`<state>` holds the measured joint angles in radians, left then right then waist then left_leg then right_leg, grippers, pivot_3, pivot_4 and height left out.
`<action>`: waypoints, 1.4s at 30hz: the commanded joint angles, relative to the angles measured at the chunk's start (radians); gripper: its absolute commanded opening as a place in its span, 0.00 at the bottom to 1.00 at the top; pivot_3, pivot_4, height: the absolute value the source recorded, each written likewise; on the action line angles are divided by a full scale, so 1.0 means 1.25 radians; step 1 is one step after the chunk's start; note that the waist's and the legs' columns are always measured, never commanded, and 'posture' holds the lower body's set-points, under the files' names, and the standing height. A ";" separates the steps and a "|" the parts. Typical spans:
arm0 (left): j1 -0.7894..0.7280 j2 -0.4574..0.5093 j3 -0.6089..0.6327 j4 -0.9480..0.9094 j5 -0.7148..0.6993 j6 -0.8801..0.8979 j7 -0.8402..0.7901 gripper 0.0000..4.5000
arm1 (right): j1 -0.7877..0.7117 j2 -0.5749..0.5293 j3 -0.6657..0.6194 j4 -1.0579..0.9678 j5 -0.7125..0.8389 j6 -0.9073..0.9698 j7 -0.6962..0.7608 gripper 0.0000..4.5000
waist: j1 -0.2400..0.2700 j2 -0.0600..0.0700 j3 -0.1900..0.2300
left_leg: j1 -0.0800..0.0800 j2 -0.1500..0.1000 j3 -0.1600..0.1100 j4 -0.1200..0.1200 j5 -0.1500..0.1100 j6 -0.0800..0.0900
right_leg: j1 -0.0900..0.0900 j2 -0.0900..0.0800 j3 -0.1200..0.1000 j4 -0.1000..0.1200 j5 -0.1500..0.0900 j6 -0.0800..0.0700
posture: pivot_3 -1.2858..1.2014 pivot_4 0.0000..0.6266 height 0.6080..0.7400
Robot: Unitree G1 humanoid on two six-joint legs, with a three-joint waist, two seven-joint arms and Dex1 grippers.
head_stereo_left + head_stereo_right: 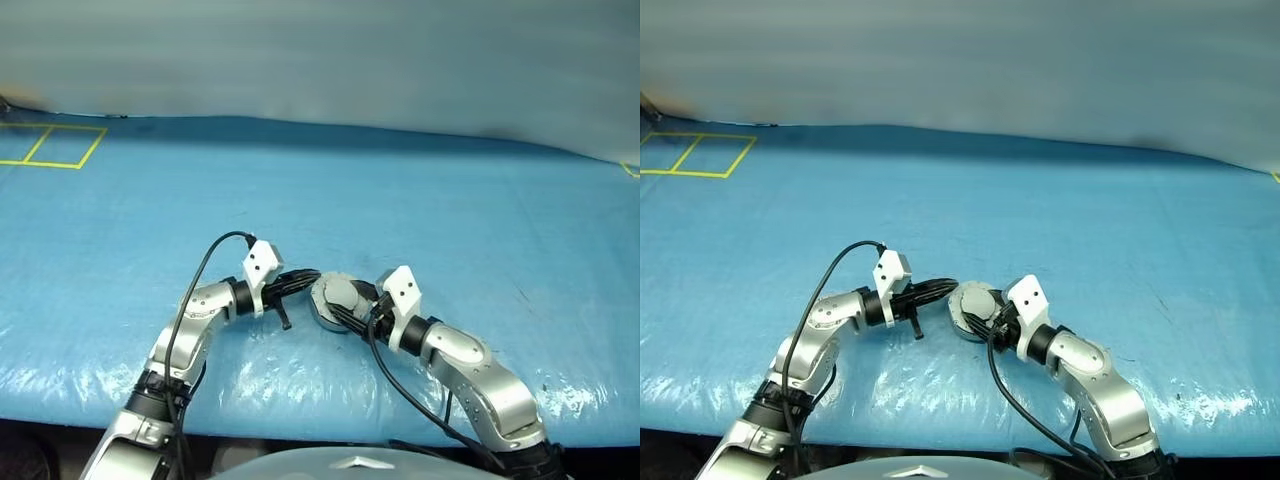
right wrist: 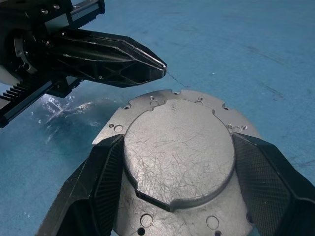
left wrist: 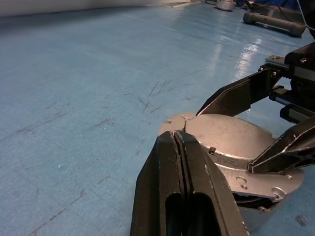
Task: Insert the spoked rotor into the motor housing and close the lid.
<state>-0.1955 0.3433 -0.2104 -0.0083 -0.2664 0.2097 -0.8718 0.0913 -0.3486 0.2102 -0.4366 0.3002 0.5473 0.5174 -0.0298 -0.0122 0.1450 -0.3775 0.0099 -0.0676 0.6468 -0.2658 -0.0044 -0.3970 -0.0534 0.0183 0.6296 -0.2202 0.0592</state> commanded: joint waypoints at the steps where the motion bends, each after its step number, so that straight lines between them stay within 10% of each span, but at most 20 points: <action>1: -0.008 -0.004 -0.001 -0.018 0.000 -0.013 -0.001 0.00 | -0.005 0.003 0.037 0.040 -0.036 0.029 -0.026 0.68 | -0.001 0.000 0.000 | 0.000 0.000 0.000 0.000 0.000 0.000 | 0.000 0.000 0.000 0.000 0.000 0.000 | 0.52 0.24 1.00; 42: 0.005 0.019 0.025 -0.044 -0.016 -0.005 0.020 0.00 | 0.005 -0.087 0.108 0.158 -0.213 0.237 -0.146 0.68 | 0.008 -0.002 -0.012 | 0.015 0.000 -0.005 0.002 0.000 -0.002 | 0.011 -0.006 0.000 -0.001 -0.004 0.002 | 0.52 0.24 1.00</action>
<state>-0.1857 0.3629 -0.1981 -0.0097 -0.2757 0.2104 -0.8500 0.0203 -0.4063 0.3472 -0.4385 0.1118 0.6193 0.4054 -0.0198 -0.0146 0.1296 -0.3590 0.0094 -0.0746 0.6487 -0.2652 -0.0073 -0.3823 -0.0610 0.0177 0.6273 -0.2259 0.0616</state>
